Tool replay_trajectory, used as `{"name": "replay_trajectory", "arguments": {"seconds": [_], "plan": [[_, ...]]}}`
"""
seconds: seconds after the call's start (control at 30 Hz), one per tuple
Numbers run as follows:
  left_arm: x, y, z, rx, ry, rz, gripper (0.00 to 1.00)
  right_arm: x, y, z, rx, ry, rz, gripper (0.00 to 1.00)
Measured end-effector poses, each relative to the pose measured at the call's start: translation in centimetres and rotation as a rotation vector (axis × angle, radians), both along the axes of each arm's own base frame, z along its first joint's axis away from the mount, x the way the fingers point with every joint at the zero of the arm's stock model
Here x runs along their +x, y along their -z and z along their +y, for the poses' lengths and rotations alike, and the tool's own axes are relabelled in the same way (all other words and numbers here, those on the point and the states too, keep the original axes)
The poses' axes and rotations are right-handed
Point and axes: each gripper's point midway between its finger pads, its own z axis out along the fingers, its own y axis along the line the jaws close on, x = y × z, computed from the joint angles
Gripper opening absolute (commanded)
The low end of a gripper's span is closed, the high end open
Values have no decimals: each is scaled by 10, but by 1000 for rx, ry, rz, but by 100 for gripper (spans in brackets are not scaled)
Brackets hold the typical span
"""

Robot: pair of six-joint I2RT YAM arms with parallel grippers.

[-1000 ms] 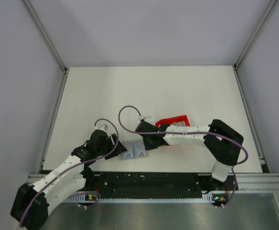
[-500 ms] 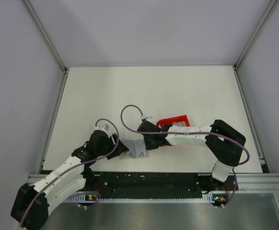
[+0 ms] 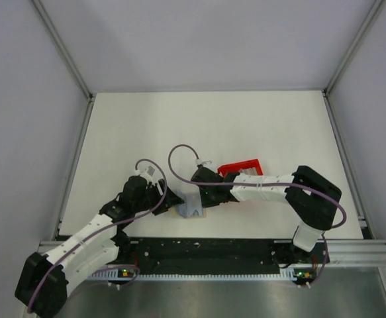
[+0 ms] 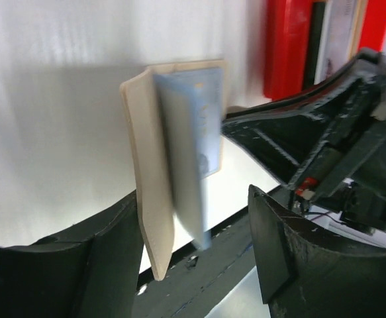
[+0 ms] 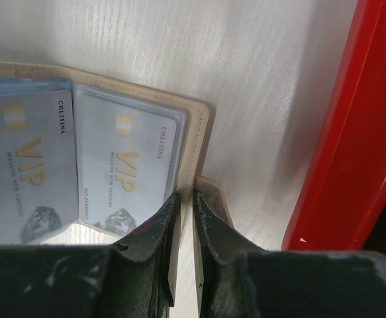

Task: Put the credit cards into the card holder
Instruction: Close the card holder at the center of the board.

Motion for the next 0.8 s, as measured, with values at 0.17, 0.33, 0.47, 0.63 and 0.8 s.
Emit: {"name": "replay_trajectory", "arguments": {"seconds": [0.17, 0.33, 0.47, 0.63, 0.8], "plan": [[6, -13, -14, -66, 31, -25, 66, 0, 0, 0, 5, 4, 0, 14], [7, -13, -28, -108, 67, -5, 66, 0, 0, 0, 18, 10, -5, 14], [3, -16, -40, -120, 105, -2, 66, 0, -1, 0, 24, 17, -5, 15], [9, -29, -51, -140, 130, -33, 63, 0, -2, -2, 53, 45, -19, 15], [12, -23, -57, -126, 142, -12, 59, -6, -7, -20, 53, 70, -37, 17]]}}
